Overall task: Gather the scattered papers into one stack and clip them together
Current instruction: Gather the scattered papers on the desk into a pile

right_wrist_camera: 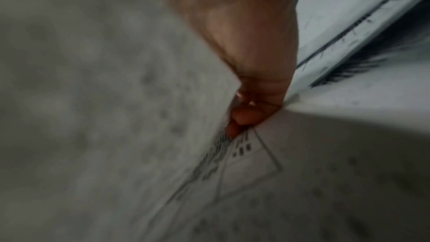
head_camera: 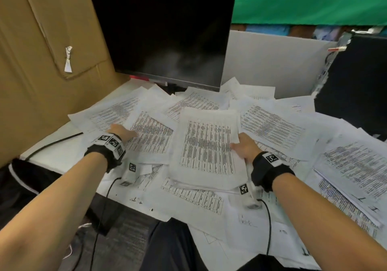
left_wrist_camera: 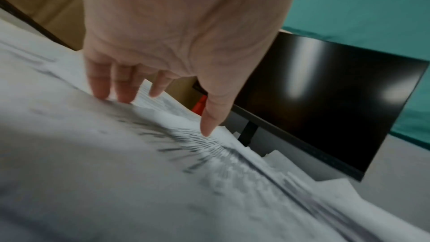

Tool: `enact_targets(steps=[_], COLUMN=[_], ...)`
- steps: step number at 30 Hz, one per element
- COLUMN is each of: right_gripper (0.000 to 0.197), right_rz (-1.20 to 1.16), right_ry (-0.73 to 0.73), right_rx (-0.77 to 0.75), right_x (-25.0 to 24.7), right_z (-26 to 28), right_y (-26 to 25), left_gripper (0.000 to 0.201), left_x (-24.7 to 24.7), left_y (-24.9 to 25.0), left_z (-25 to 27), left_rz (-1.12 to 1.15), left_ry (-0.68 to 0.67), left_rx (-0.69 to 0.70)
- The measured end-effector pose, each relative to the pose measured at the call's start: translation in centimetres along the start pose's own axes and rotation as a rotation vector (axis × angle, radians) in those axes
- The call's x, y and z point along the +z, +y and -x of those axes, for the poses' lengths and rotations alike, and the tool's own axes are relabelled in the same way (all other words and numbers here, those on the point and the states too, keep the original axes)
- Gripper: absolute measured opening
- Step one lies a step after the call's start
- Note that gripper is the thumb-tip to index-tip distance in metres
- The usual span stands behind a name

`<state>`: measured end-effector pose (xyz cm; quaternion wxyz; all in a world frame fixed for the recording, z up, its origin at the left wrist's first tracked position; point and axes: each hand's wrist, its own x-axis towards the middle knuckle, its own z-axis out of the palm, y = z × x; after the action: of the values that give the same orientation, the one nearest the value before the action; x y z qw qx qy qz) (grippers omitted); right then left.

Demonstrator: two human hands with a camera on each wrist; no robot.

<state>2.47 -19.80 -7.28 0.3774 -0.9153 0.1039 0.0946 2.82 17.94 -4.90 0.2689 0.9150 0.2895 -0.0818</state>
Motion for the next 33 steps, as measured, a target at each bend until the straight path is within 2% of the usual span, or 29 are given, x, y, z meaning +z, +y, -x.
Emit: enact_targets(steps=[4, 6, 8, 10, 11, 13, 15, 16, 17, 18, 19, 21, 23, 25, 28, 30, 33], right_gripper=[0.058, 0.071, 0.084, 0.086, 0.085, 0.082, 0.084, 0.085, 0.087, 0.089, 0.091, 0.091, 0.068, 0.042, 0.033, 0.031, 0.042], right_rz=[-0.037, -0.044, -0.059, -0.026, 0.001, 0.016, 0.078, 0.136, 0.178, 0.154, 0.029, -0.390, -0.765, -0.906, -0.877, -0.844, -0.698], right_ry=[-0.030, -0.023, -0.008, -0.018, -0.032, -0.054, -0.043, 0.010, 0.076, 0.111, 0.079, -0.177, -0.428, -0.461, -0.338, -0.273, -0.212], right_rx=[0.034, 0.023, -0.004, -0.029, -0.042, -0.036, -0.026, -0.045, -0.096, -0.172, -0.240, -0.305, -0.305, -0.204, -0.057, 0.034, 0.116], right_x=[0.2, 0.3, 0.2, 0.1, 0.1, -0.1, -0.3, -0.5, -0.8, -1.3, -1.7, -1.9, -1.0, 0.7, 3.1, 3.7, 4.4], right_z=[0.5, 0.7, 0.4, 0.2, 0.2, 0.6, 1.2, 1.7, 1.9, 2.5, 3.2, 5.0, 5.3, 4.2, 2.5, 1.7, 0.6], right_y=[-0.6, -0.7, -0.7, -0.6, -0.6, -0.6, -1.1, -1.7, -2.3, -3.3, -4.5, -7.4, -8.6, -8.3, -5.6, -3.8, -1.7], left_gripper=[0.068, 0.061, 0.048, 0.036, 0.030, 0.019, 0.020, 0.023, 0.026, 0.026, 0.023, 0.016, 0.016, 0.010, 0.031, 0.039, 0.054], left_x=[0.6, 0.7, 0.6, 0.2, -0.2, -1.8, -4.2, -5.5, -6.7, -7.5, -8.0, -7.7, -6.0, -3.9, -2.6, -2.4, -1.5], left_y=[-0.5, -0.4, -0.3, 0.2, 0.5, 1.4, 2.4, 3.0, 3.6, 4.1, 4.6, 5.5, 6.4, 6.8, 5.6, 4.2, 2.0], left_z=[0.6, 0.7, 1.3, 1.9, 2.4, 3.9, 6.3, 7.7, 8.9, 9.7, 10.3, 10.8, 10.9, 9.9, 5.2, 1.5, -1.9], left_rz=[-0.007, -0.009, 0.018, 0.059, 0.069, 0.122, 0.185, 0.219, 0.260, 0.316, 0.385, 0.547, 0.584, 0.478, 0.197, -0.153, -0.386], left_ry=[0.007, -0.029, -0.055, -0.004, 0.073, 0.331, 0.592, 0.671, 0.690, 0.652, 0.582, 0.357, 0.083, -0.083, -0.140, -0.064, 0.036], left_rx=[0.059, 0.116, 0.199, 0.282, 0.321, 0.377, 0.503, 0.591, 0.672, 0.729, 0.750, 0.722, 0.708, 0.705, 0.562, 0.442, 0.308])
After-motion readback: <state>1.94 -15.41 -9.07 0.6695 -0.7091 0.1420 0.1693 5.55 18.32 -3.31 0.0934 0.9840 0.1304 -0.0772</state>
